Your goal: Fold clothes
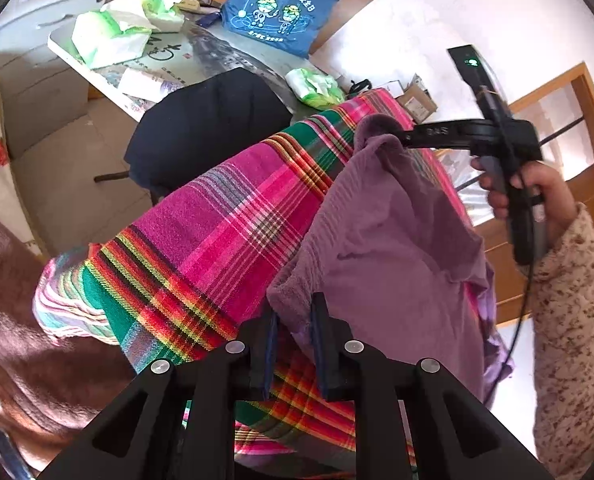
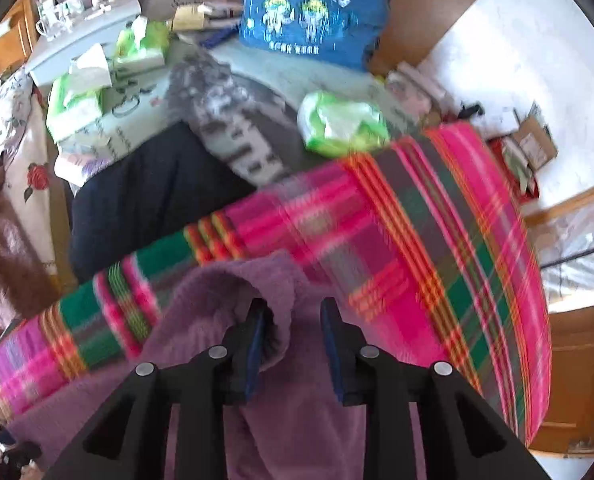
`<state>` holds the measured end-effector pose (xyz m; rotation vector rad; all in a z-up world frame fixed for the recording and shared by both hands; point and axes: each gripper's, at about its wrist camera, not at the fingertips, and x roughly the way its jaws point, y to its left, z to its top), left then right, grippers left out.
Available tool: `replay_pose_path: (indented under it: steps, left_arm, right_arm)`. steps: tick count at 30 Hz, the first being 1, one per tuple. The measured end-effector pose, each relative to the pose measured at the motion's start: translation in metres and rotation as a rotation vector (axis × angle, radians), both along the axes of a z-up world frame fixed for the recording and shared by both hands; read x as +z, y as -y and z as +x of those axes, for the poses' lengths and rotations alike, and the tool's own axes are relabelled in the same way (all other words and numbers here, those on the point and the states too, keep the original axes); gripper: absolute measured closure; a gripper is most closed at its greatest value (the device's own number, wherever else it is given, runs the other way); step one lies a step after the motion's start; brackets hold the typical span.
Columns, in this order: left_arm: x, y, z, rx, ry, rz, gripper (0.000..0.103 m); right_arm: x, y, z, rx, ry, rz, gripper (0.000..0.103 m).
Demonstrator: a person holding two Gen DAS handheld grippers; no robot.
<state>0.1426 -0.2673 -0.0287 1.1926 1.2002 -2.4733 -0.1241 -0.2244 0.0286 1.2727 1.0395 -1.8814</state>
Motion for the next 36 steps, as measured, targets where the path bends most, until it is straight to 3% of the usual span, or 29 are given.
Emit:
replay_pose_path:
  steps: [4, 7, 10, 16, 18, 26, 32, 36]
  left_arm:
    - [0.003, 0.001, 0.003, 0.009, 0.018, -0.034, 0.08]
    - [0.005, 0.005, 0.008, 0.029, 0.028, -0.04, 0.077]
    - [0.007, 0.018, 0.019, 0.108, 0.05, -0.063, 0.077]
    - [0.012, 0.04, 0.038, 0.216, 0.05, -0.057, 0.077]
    - [0.018, 0.035, 0.038, 0.203, 0.034, -0.089, 0.077]
    - [0.06, -0.023, 0.016, 0.081, -0.119, -0.299, 0.077]
    - [0.061, -0.082, -0.023, -0.173, -0.153, -0.251, 0.072]
    - [0.05, -0.126, -0.048, -0.358, -0.135, -0.185, 0.072]
  right_arm:
    - [0.008, -0.023, 0.005, -0.031, -0.003, -0.025, 0.075]
    - [0.018, -0.049, 0.005, -0.086, 0.011, -0.101, 0.075]
    - [0.029, -0.082, 0.008, -0.126, 0.012, -0.18, 0.075]
    - [0.063, -0.175, 0.015, -0.255, -0.031, -0.362, 0.075]
    - [0.072, -0.213, 0.025, -0.297, -0.041, -0.426, 0.075]
    - [0.077, -0.363, 0.078, -0.549, -0.139, -0.548, 0.074]
    - [0.062, -0.447, 0.119, -0.758, -0.251, -0.525, 0.074]
    - [0.046, -0.489, 0.139, -0.866, -0.235, -0.584, 0.074]
